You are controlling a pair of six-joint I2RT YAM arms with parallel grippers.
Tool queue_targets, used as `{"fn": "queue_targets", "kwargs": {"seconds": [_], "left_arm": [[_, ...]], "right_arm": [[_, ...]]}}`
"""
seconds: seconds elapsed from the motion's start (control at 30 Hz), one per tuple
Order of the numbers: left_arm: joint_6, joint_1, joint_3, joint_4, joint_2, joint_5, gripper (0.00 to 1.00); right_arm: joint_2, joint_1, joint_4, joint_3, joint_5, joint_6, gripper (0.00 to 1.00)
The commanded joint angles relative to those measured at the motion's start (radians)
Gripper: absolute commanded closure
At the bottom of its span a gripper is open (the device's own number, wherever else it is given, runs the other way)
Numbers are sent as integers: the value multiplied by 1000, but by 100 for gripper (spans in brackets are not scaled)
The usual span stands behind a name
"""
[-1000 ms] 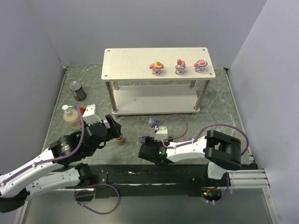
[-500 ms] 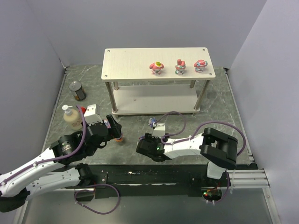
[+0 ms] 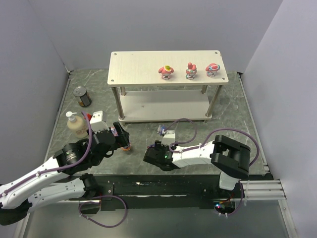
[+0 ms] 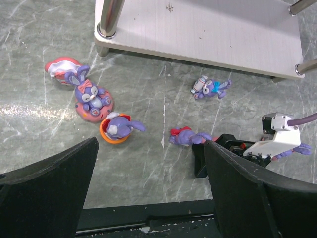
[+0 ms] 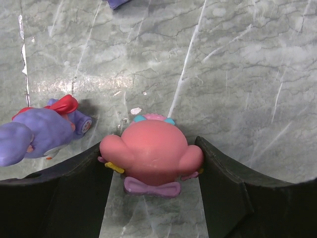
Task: Place and organize the plastic toys onto the shelf
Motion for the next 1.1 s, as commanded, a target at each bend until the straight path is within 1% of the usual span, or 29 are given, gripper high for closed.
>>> {"fn": "queue_targets", "kwargs": {"seconds": [0.0,0.1,0.23,0.4,0.63,0.83,0.93,0.97,1.03,1.07], "left_arm": [[10,6,0,36,-4,6,6],[10,4,0,38,-5,8,6],[10,6,0,36,-7,8,6],[8,6,2,33,-8,5,6],[2,4,5,23,-10,3,6],[-18,4,25,-19,-34,-8,6],[-31,4,28,-49,-60,-14,6],[-31,6,26,-60,-67,-15,6],[-42,6,20,-72,-86,-17,6],[-47,4,17,-79,-93,-18,6]], "right_arm": [[52,-13,-109,-22,-83,29,48],[30,-18,-111,-27,-66,20,56],[-22,-18,-121,-32,-37,-12,62],[-133,-18,-164,-10,-11,-81,63],[-286,-27,-220,56,-22,-257,63],[-393,-44,-272,172,-45,-435,63],[-416,-48,-302,272,-48,-529,62],[-418,-53,-312,331,-52,-552,62],[-412,-58,-324,398,-54,-618,62],[-399,-61,-336,462,-60,-643,62]]}}
